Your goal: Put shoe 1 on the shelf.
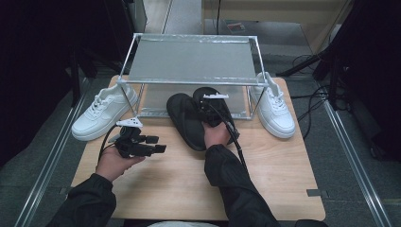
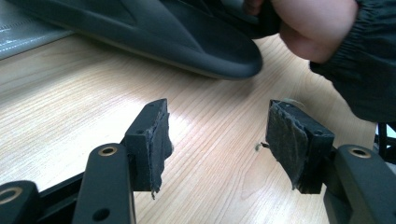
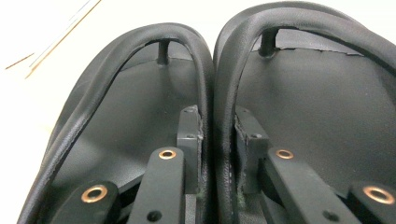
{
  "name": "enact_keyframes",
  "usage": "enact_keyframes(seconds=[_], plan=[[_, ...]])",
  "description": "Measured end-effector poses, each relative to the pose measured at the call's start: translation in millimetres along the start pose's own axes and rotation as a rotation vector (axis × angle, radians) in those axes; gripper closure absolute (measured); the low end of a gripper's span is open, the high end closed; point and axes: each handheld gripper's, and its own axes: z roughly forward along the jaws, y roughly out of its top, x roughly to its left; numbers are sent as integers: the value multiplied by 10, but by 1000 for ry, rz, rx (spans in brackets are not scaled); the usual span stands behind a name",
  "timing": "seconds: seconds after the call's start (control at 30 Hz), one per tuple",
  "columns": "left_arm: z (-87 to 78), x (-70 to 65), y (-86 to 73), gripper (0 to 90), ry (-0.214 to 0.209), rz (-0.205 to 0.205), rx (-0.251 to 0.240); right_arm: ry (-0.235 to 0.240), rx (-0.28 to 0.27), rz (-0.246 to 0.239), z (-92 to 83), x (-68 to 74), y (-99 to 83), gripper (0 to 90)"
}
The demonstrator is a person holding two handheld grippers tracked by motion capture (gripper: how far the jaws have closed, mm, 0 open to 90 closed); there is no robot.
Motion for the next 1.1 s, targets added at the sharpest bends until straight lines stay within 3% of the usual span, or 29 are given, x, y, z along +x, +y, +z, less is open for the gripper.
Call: enact_keyframes(seconds=[0.23,0.33,0.37,0.67,0.93,1.1], plan=[[3,-1,2,398,-1,0,-1,-2,-9,35,87,-55,0,736],[7,-2,3,398,0,0,1,3,-12,20,84,-50,0,680],[8,0,3,398,-1,0,3,14,-17,11,76,-29,3,616],[8,10,3,398,3,-1,11,29,5,11,39,-55,0,561],[18,37,3,398,7,-12,11,38,11,-37,-143,-108,-61,537],[26,87,39,401,21,-13,12,73,14,-70,-387,-121,-142,549]])
